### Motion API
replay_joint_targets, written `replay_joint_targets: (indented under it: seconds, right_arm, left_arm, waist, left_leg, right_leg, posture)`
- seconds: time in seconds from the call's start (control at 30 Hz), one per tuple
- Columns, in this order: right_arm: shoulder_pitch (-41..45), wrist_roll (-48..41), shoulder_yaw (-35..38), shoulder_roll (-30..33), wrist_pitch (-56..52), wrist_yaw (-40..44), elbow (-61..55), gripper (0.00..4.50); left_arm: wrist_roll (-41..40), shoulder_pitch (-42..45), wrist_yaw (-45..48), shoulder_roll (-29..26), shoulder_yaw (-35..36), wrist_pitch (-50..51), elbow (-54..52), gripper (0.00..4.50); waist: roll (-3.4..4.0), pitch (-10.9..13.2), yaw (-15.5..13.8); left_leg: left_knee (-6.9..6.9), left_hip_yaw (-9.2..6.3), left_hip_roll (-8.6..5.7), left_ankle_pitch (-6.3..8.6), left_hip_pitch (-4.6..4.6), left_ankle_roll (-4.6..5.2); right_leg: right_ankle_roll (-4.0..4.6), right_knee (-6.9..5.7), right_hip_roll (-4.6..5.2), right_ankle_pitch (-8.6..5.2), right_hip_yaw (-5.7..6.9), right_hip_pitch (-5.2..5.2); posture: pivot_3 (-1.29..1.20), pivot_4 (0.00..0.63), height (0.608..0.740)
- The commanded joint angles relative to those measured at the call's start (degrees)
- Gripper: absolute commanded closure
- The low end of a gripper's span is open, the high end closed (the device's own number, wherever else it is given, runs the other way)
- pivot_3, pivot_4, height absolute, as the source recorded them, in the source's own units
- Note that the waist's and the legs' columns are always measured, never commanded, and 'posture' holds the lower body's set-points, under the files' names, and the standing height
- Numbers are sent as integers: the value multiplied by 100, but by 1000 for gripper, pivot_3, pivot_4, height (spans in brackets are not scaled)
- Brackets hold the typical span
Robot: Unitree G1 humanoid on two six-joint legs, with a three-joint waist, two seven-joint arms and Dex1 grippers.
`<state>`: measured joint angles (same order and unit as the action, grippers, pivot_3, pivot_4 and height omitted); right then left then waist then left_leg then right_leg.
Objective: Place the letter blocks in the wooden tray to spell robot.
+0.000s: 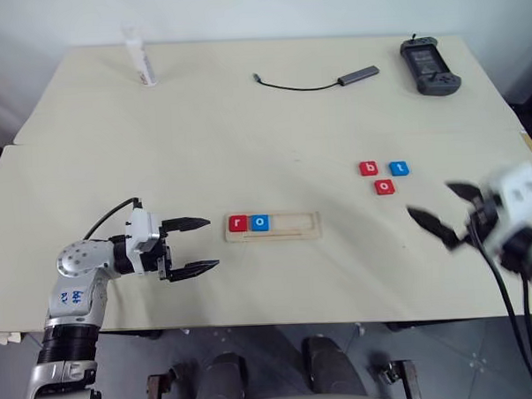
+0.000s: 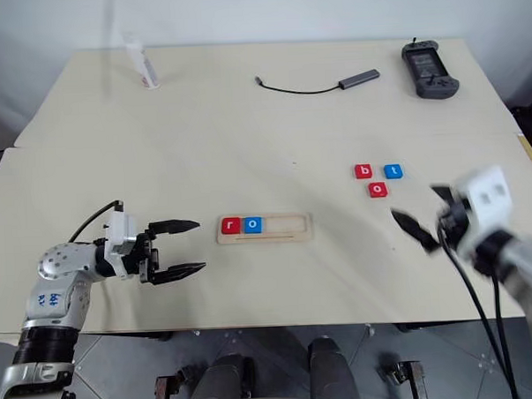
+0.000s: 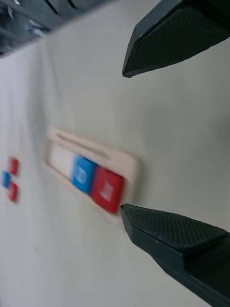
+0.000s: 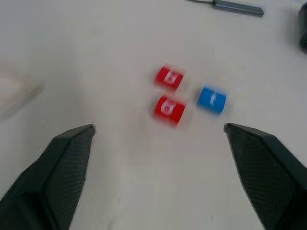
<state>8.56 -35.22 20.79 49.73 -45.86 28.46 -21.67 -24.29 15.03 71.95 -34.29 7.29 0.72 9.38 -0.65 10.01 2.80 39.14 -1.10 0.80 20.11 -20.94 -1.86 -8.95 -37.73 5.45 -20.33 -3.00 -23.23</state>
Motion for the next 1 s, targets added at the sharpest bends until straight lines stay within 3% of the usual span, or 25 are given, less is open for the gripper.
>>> replay_joint_targets:
  seconds: [0.03, 0.23, 0.77, 1.0]
  right_arm:
    - [774, 53, -569, 106, -1083, -264, 538, 0]
    - [1942, 676, -1335, -107, -1351, -502, 1514, 0]
    - [2295, 910, -1160, -736, -1443, -658, 1448, 0]
    - [3552, 1623, -1706, -1625, -1065, -1118, 3076, 0]
  left_arm:
    - [-214, -36, -240, 11, 208, 67, -332, 21]
    - [-288, -217, -448, 28, 214, 219, -686, 21]
    - [-250, -121, -988, 237, 153, 327, -817, 21]
    - [-156, 30, -1155, 391, 48, 243, -770, 21]
  waist:
    - [0, 0, -64]
    - [1, 0, -121]
    - [1, 0, -76]
    - [1, -1, 42]
  left_leg:
    - [-3, -5, -2, -2, -13, -3]
    - [1, 11, -29, 12, -40, 21]
    - [3, 11, -33, 16, -51, 29]
    - [5, 10, -33, 10, -44, 19]
  right_leg:
    - [3, -2, -1, 0, 4, -9]
    - [-6, -2, 32, 6, -2, -27]
    - [-10, 6, 34, 8, 13, -29]
    - [-10, 5, 32, 8, 15, -28]
  posture:
    - [0, 150, 740]
    - [0, 150, 740]
    - [0, 150, 740]
    - [0, 150, 740]
